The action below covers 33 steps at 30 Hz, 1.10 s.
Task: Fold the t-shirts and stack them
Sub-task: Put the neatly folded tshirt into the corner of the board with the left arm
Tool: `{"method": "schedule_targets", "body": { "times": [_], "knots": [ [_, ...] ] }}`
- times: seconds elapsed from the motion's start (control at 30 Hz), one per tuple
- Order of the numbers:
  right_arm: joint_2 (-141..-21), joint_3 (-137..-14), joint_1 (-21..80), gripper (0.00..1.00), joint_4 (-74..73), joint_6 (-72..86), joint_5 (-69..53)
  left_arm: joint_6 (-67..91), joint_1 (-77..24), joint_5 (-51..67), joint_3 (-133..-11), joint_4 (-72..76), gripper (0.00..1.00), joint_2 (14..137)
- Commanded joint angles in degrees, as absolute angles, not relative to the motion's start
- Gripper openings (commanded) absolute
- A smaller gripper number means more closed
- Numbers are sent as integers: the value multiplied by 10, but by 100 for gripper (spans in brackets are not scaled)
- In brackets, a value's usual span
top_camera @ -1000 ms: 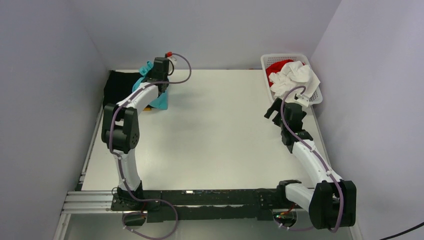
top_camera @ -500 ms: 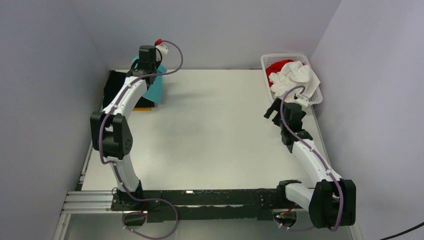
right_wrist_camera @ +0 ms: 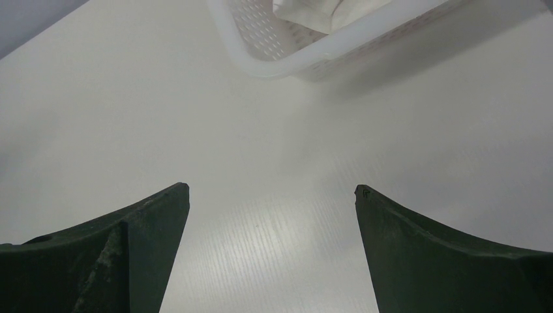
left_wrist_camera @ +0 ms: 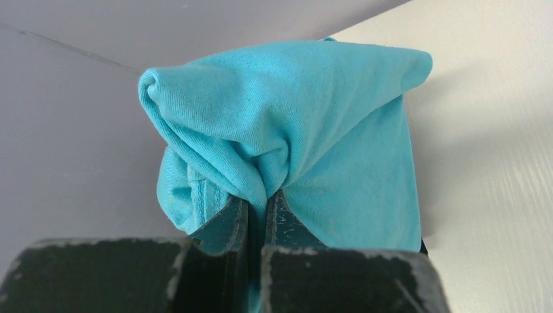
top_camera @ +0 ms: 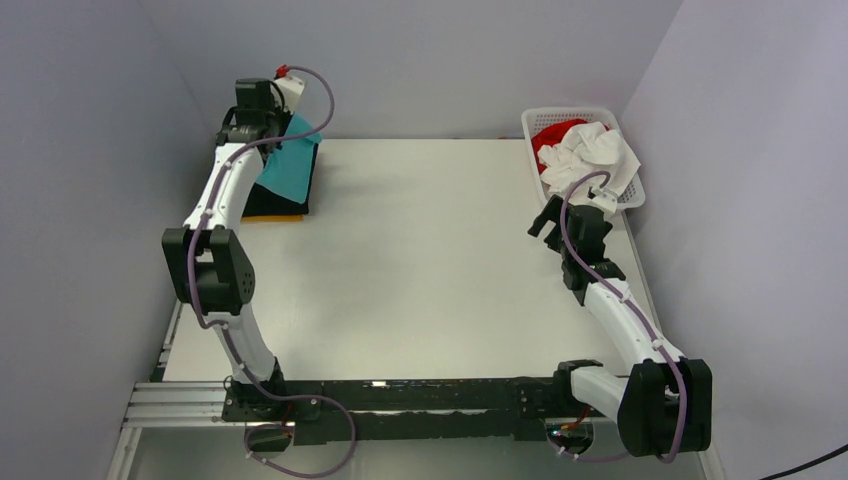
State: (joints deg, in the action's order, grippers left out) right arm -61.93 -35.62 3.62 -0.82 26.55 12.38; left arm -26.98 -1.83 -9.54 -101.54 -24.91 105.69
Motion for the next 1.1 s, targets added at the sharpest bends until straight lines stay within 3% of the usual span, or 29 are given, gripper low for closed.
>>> {"method": "schedule_targets", "body": {
  "times": [0.0,0.3,0.7,0.73,0.77,0.83,0.87,0.93,1.07],
  "knots": [
    [-610,-373,36,100,6,257,136,-264,16,-14,-1085,-259,0,1107],
    [-602,-373,37,100,2,259,152,-277,67,17,-1223,-339,0,1223],
    [-593,-380,38,100,-32,256,156,-237,117,62,-1220,-285,1,1272],
    [-594,-382,38,100,-34,255,157,-232,120,59,-1221,-280,9,1276],
    [-596,-384,37,100,-39,254,157,-228,122,54,-1223,-276,25,1280],
    [-597,-388,37,100,-49,253,159,-218,124,36,-1229,-267,71,1288],
    [-596,-389,37,100,-52,254,163,-211,125,27,-1233,-264,80,1292],
    [-590,-388,38,100,-55,253,169,-193,125,7,-1242,-262,96,1296],
    [-575,-390,37,100,-64,247,172,-154,125,-38,-1226,-230,99,1280]
  ]
}}
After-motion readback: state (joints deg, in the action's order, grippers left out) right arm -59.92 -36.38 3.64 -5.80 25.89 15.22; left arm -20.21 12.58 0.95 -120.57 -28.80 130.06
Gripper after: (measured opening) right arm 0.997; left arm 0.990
